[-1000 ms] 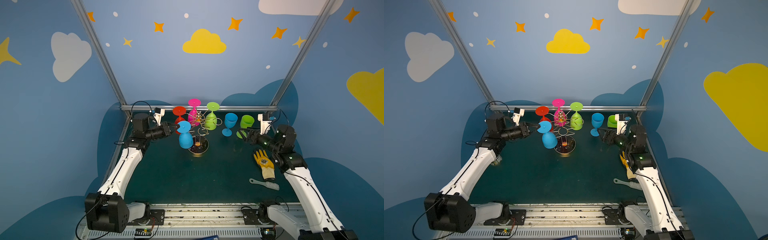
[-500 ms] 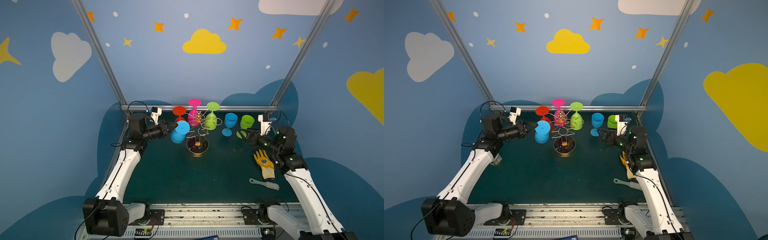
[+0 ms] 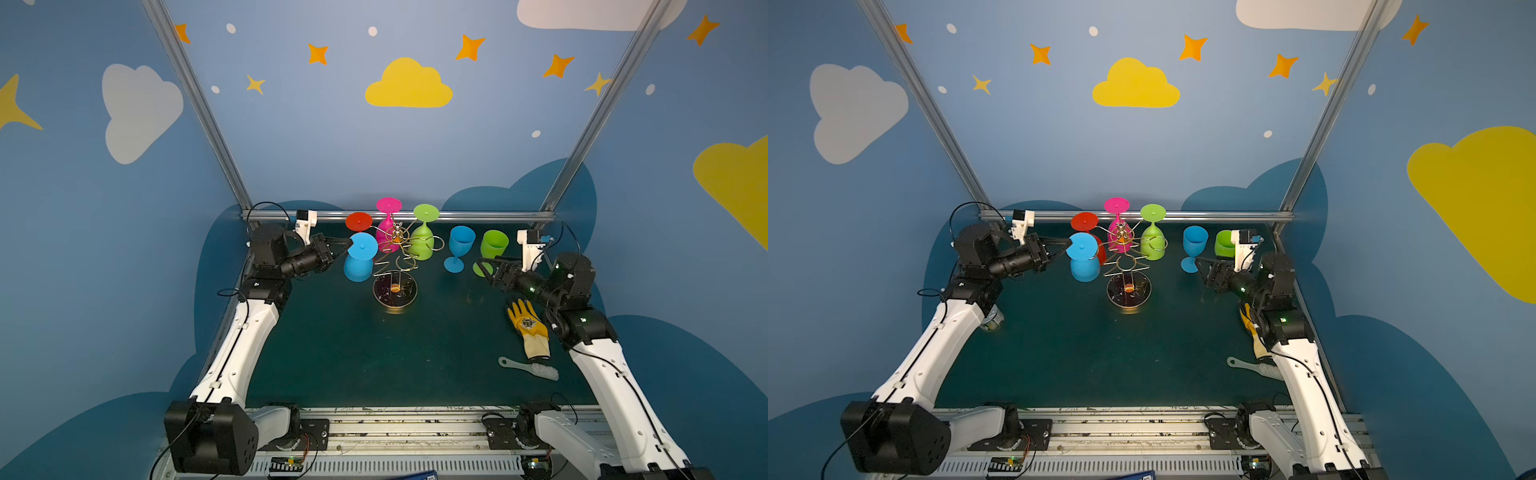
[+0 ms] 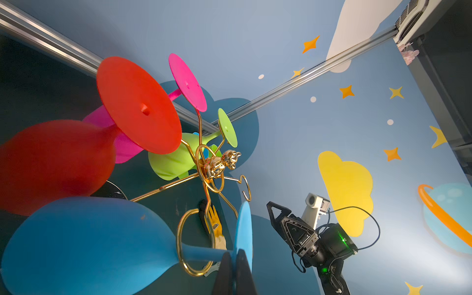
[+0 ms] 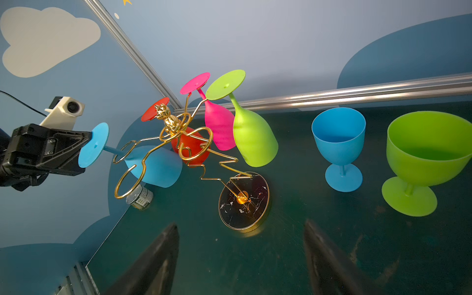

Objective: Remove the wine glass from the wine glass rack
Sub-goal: 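Close the left gripper on the blue glass foot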

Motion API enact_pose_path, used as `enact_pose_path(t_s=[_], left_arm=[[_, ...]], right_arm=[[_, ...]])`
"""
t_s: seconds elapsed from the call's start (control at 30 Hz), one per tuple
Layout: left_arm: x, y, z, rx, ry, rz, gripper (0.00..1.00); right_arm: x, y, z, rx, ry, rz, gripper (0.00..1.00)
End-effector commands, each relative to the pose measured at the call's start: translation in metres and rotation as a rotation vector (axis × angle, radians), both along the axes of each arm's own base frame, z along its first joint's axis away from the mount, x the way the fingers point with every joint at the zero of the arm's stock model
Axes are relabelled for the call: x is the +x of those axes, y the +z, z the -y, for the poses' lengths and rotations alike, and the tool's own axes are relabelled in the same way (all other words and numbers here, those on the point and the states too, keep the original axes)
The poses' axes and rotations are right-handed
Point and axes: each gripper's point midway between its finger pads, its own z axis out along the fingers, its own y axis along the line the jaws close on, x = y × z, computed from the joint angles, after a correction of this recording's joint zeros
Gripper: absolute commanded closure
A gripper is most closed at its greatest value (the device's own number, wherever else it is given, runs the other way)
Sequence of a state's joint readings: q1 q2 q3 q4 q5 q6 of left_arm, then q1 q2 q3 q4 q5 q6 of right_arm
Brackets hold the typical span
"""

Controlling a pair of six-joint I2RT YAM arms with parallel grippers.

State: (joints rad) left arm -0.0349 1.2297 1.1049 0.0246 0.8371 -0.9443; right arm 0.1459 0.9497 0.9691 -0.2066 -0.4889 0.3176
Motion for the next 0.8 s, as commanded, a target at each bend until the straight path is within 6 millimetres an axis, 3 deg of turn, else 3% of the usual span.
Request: enact_pose_path(t_s=[0.0,0.77], left_arm=[[-0.001,0.015,-0.001,-0.011,0.006,0.051,0.96],[0.019,0.008,0.028,-0.017,-0.057,0.036,0.96]], right_arm=[[-0.004,0.001,0.001,0.002,-0.005,0.002,0.24],[-0.003,0.003,0.000,0.005,-0.004,0.003,0.24]])
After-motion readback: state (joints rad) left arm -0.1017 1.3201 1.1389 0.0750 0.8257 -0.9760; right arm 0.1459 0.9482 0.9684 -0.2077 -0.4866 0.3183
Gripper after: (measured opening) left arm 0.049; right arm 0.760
